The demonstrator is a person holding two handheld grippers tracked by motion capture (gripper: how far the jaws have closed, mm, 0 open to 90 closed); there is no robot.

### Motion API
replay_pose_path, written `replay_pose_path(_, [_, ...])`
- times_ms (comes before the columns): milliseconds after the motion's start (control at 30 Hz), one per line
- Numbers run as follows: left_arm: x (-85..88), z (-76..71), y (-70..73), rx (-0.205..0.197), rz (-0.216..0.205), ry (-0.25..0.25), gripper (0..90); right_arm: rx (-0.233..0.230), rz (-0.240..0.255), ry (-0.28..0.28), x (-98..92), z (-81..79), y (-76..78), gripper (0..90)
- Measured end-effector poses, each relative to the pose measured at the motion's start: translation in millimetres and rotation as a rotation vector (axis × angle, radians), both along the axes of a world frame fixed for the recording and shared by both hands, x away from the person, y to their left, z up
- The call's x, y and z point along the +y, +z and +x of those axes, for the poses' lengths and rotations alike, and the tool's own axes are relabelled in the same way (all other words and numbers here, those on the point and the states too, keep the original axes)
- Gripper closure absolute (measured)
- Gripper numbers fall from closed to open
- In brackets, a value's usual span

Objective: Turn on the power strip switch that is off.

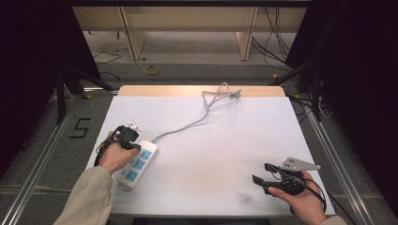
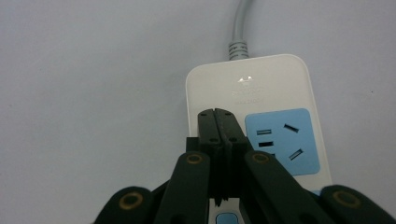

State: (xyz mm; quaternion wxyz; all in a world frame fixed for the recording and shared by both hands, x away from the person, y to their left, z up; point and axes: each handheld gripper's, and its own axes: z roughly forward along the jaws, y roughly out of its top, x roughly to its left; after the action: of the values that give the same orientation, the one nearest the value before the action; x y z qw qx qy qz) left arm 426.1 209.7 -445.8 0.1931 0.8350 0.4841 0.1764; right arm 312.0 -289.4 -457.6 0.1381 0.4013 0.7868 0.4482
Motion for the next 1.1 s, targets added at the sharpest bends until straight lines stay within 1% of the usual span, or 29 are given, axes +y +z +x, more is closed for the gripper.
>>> replay_pose_path(67, [-0.6,0.3,-0.4,-0.003,-0.007,-0.004,89.9,0.000,0.000,0.001,0.2,0.0,-0.1,29.3])
replay_pose_path(133, [-1.0,0.9,-0.2,-0.002,-0.003,-0.010,89.9,0.000,0.001,0.003,0.3,0.2,-0.4,29.3])
replay_pose_path(300, [0.1,0.7,0.4,-0.006,-0.015,-0.006,90.0,0.002,0.001,0.002,0.4,0.3,-0.4,29.3])
replay_pose_path(700, [1.2,0.8,1.0,-0.006,-0.006,-0.003,90.0,0.000,0.000,0.000,-0.1,0.2,0.1,29.3])
replay_pose_path(867, [3.8,0.4,3.9,-0.030,-0.012,0.006,89.9,-0.001,0.001,0.000,0.0,0.0,0.3,29.3])
replay_pose_path(900, [3.9,0.1,4.1,-0.041,-0.019,0.010,89.9,-0.003,0.000,0.001,-0.1,0.1,0.3,29.3])
replay_pose_path(933, [4.4,-0.2,5.2,-0.054,-0.018,0.010,89.9,-0.003,0.000,0.001,-0.1,0.1,0.3,29.3])
replay_pose_path(1000, [5.1,-0.6,7.7,-0.069,-0.024,0.013,89.9,-0.002,0.001,0.000,-0.2,0.1,0.4,29.3])
replay_pose_path(1067, [5.0,-1.2,10.1,-0.087,-0.044,0.018,89.9,-0.003,0.001,0.000,-0.3,0.1,0.3,29.3])
replay_pose_path(1100, [4.9,-1.7,11.3,-0.094,-0.046,0.017,89.9,-0.002,0.001,0.000,-0.4,0.2,0.3,29.3])
